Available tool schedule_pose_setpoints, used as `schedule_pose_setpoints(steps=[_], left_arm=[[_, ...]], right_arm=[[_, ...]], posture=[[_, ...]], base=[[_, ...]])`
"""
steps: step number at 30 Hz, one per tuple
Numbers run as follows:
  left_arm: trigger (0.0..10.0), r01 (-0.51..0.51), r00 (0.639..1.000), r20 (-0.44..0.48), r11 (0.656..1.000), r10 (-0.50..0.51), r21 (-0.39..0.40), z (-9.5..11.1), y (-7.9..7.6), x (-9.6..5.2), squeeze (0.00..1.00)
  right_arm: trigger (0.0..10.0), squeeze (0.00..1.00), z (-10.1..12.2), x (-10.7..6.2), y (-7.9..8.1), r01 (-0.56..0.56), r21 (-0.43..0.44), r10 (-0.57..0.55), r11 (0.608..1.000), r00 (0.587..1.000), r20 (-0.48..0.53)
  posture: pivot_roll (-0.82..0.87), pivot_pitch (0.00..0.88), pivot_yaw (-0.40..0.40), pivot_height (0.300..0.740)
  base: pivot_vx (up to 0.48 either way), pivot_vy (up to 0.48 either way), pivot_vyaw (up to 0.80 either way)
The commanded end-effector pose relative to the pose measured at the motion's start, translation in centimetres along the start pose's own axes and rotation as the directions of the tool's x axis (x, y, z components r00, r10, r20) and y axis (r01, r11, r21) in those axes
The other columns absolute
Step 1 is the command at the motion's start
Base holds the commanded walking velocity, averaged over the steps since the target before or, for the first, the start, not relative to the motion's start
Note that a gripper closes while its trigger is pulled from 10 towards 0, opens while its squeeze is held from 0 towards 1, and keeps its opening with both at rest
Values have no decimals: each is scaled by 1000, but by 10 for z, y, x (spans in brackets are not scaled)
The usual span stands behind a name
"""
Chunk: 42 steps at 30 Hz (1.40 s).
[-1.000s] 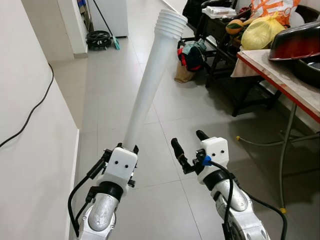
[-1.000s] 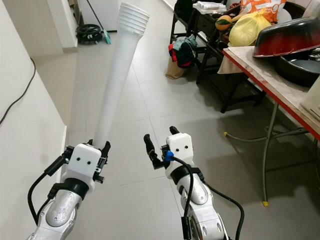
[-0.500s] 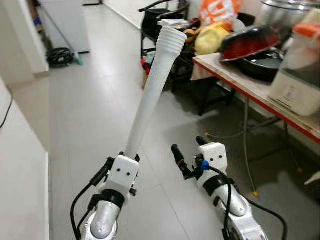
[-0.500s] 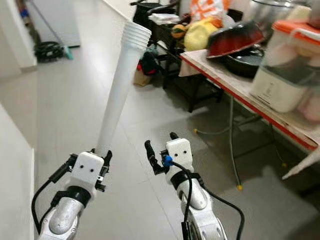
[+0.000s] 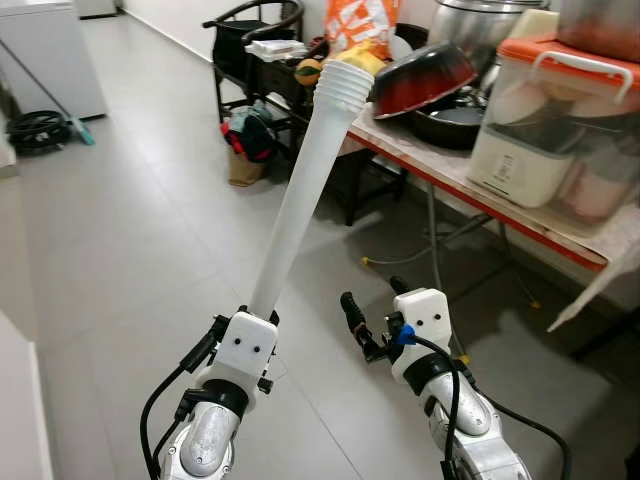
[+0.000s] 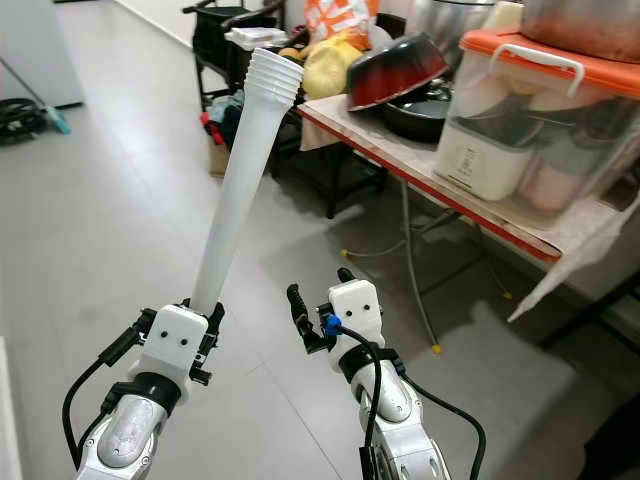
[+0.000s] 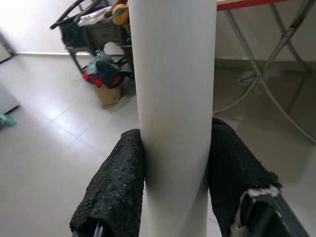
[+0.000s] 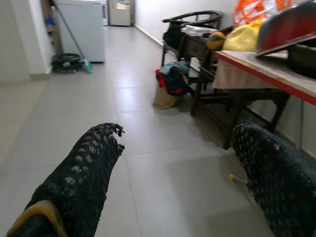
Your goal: Building children table
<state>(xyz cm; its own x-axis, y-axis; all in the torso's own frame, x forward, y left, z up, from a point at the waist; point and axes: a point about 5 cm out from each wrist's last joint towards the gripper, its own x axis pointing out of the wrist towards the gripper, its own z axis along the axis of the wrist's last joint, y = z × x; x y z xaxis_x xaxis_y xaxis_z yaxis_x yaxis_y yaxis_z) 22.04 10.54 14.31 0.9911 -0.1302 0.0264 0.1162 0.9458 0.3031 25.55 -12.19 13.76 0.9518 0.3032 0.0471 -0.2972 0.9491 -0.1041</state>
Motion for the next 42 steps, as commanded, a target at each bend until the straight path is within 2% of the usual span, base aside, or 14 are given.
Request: schedule_pose_setpoints(steps=[1, 14, 25, 30, 42], left_arm=[[10000, 8, 1000, 15, 1000, -8, -3, 2, -1, 1, 0], [10000, 15, 1000, 15, 999, -15, -30, 2, -3, 0, 0], [10000, 15, 1000, 8, 1000, -15, -13, 0, -3, 1, 0], [10000, 38, 999, 28, 999, -38, -24, 3, -7, -1, 0], [10000, 39, 999, 23, 999, -38, -6, 1, -8, -1, 0]], right_arm=[[10000, 0, -1, 1, 5, -17, -13, 17, 1000, 1000, -5], [10000, 0, 0, 0, 11, -39, -27, 40, 999, 999, 3], [10000, 0, 2, 1, 12, -42, -36, 42, 998, 999, 13], [10000, 0, 3, 0, 12, -38, -42, 39, 998, 999, 23], [10000, 0, 4, 1, 9, -24, -42, 25, 999, 999, 32]], posture=[[74, 25, -44, 740], [74, 35, -43, 740], [68, 41, -43, 740], [76, 46, -47, 740], [73, 48, -51, 740]], base=[[0, 0, -800], [0, 0, -800], [0, 0, -800], [0, -60, 0], [0, -454, 0]])
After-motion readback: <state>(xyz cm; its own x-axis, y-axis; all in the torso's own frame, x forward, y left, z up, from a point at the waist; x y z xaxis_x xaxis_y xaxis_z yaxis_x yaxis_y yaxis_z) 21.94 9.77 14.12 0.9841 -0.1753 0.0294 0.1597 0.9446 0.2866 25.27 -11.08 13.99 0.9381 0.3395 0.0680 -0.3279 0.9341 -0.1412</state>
